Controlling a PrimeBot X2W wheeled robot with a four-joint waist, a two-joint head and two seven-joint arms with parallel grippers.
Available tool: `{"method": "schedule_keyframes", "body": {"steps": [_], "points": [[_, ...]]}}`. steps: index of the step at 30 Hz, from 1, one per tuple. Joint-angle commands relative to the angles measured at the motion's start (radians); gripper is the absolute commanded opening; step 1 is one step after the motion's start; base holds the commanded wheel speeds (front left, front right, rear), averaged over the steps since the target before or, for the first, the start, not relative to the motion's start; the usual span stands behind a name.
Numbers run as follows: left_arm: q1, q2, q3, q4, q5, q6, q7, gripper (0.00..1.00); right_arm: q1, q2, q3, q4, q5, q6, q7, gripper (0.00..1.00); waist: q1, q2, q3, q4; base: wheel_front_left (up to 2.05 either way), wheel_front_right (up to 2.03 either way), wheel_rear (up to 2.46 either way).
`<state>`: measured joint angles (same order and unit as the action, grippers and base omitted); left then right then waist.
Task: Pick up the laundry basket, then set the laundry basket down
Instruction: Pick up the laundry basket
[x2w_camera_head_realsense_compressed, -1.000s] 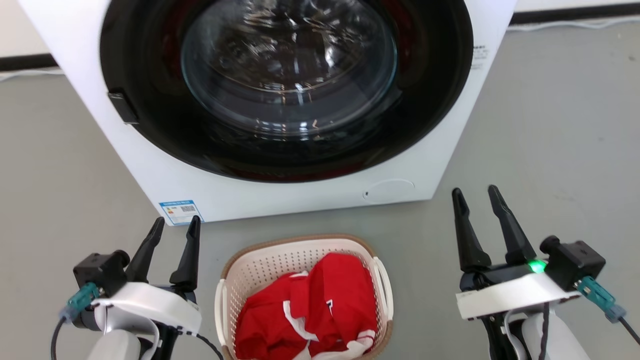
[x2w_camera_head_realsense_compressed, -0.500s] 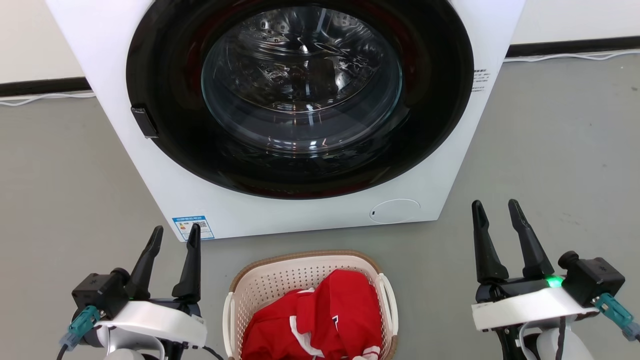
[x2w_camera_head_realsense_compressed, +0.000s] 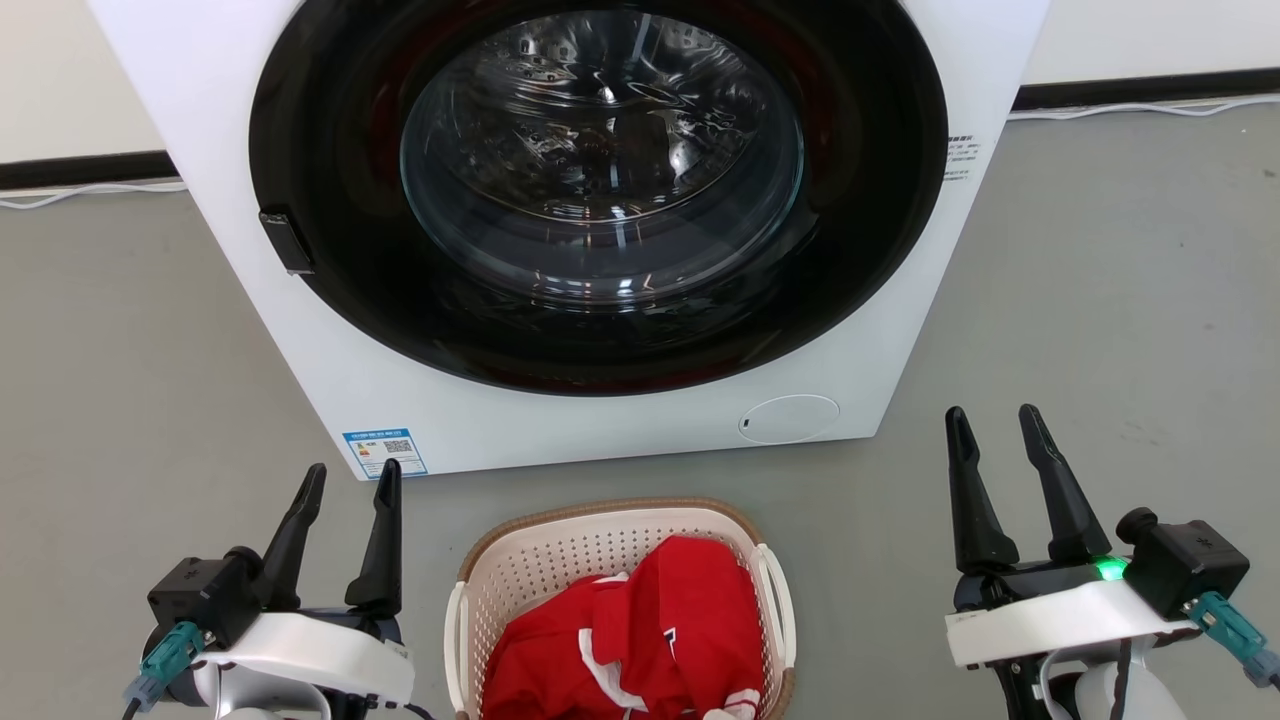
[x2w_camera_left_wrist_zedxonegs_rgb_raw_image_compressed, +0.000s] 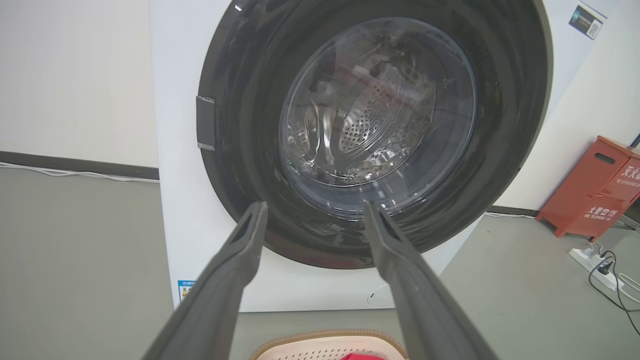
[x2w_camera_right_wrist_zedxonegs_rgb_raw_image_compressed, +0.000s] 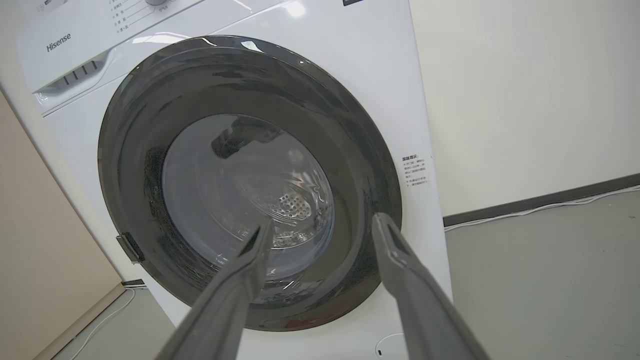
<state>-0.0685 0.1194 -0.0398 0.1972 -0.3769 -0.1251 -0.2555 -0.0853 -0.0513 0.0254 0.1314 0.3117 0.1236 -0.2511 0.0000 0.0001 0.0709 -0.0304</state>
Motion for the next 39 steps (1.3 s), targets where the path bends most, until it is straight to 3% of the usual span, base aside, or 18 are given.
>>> {"method": "schedule_keyframes", "body": {"steps": [1, 11, 26, 39], "points": [[-0.025, 0.009, 0.029, -0.025, 0.005, -0.005, -0.006, 1.0, -0.023, 0.001, 0.018, -0.028, -0.016, 0.007, -0.011, 1.0, 0.0, -0.0001, 0.002, 0.0, 0.0, 0.0, 0.0], [-0.038, 0.019, 0.029, -0.025, -0.003, -0.005, -0.006, 1.0, -0.032, 0.001, 0.019, -0.025, -0.031, 0.007, -0.011, 1.0, 0.0, -0.0001, 0.051, -0.002, 0.0, 0.0, 0.0], [-0.152, 0.086, -0.024, 0.07, -0.046, -0.006, -0.006, 1.0, -0.117, 0.001, 0.012, 0.031, -0.036, 0.007, -0.011, 1.0, 0.0, -0.0001, 0.25, -0.001, 0.0, 0.0, 0.0], [-0.35, 0.157, -0.131, 0.276, -0.136, -0.006, -0.006, 1.0, -0.309, 0.001, 0.056, 0.288, -0.033, 0.007, -0.011, 1.0, 0.0, -0.0001, 0.483, 0.007, 0.0, 0.0, 0.0]]}}
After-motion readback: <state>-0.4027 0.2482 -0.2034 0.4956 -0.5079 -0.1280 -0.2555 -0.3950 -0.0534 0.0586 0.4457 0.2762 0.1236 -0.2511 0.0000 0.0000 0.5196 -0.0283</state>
